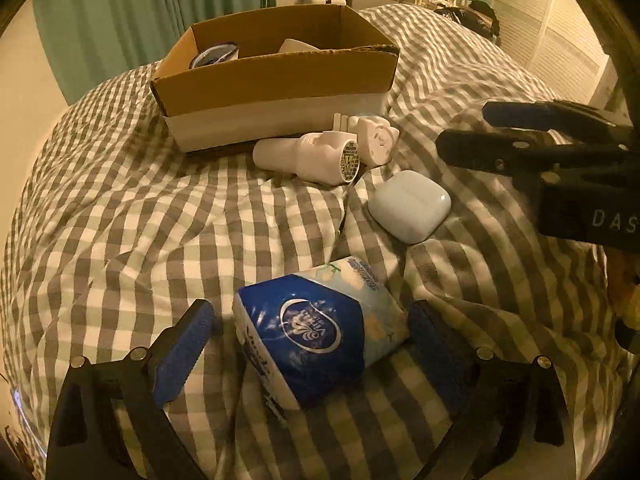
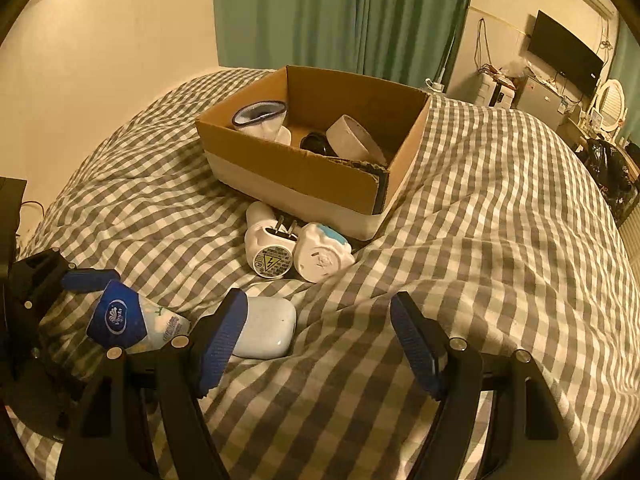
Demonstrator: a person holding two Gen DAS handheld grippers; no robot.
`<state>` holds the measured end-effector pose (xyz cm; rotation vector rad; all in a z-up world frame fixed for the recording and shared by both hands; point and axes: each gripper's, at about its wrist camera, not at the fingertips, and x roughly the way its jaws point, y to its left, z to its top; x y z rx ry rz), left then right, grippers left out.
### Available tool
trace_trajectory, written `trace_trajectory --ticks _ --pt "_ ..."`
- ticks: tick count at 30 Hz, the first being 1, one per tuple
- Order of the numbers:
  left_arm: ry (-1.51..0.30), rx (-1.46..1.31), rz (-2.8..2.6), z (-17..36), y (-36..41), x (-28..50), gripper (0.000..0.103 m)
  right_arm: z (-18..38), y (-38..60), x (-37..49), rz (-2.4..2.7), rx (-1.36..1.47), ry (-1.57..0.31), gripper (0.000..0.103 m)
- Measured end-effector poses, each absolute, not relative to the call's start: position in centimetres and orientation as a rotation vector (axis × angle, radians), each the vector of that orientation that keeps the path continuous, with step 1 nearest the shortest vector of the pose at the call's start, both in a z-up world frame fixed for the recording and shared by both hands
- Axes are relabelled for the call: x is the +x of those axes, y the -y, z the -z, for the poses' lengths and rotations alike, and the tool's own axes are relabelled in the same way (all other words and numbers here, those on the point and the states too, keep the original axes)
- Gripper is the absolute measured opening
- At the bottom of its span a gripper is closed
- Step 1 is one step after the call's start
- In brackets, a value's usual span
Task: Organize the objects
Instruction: 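Grasp the blue Vinda tissue pack with the left gripper while the right gripper grasps the white earbud case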
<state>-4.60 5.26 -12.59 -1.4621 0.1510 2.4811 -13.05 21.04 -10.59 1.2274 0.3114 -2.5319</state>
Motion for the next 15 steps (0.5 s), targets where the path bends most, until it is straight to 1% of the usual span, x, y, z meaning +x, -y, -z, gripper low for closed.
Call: trace_trajectory --ticks 1,2,4,5,6,9,10,15 --pt "-0.126 -1.451 -2.474 12.4 -5.1 -4.6 0.090 10.6 -20.9 -13.1 2.530 1.227 -0.314 0.074" --pt "-0.102 -1.441 -2.466 12.3 -4.8 -4.6 0.076 10.7 -20.8 -13.1 2.529 1.227 -0.316 0.074" --pt "-0.067 -1.433 -2.487 12.0 -4.3 -4.8 0.062 10.7 -20.4 -13.2 2.524 1.223 -0.321 0.074" --pt "-0.033 -1.432 -2.498 11.8 -3.8 -4.9 0.052 10.7 -20.2 -13.2 2.521 1.222 -0.323 0.074" --pt "0.010 -1.437 -2.494 11.6 -3.2 -5.2 0.047 10.8 -20.0 -13.3 2.516 1.222 -0.328 0.074" --pt "0.118 -1.443 -2.504 10.9 -1.6 -5.9 0.038 11.0 -19.0 -13.5 2.490 1.222 -0.359 0.074" --pt "0.135 -1.448 -2.509 10.7 -1.3 -6.1 0.037 11.2 -18.7 -13.6 2.478 1.226 -0.369 0.074" --pt "0.151 -1.409 -2.562 9.4 0.0 -5.9 0.029 13.4 -17.1 -14.6 2.393 1.308 -0.407 0.074"
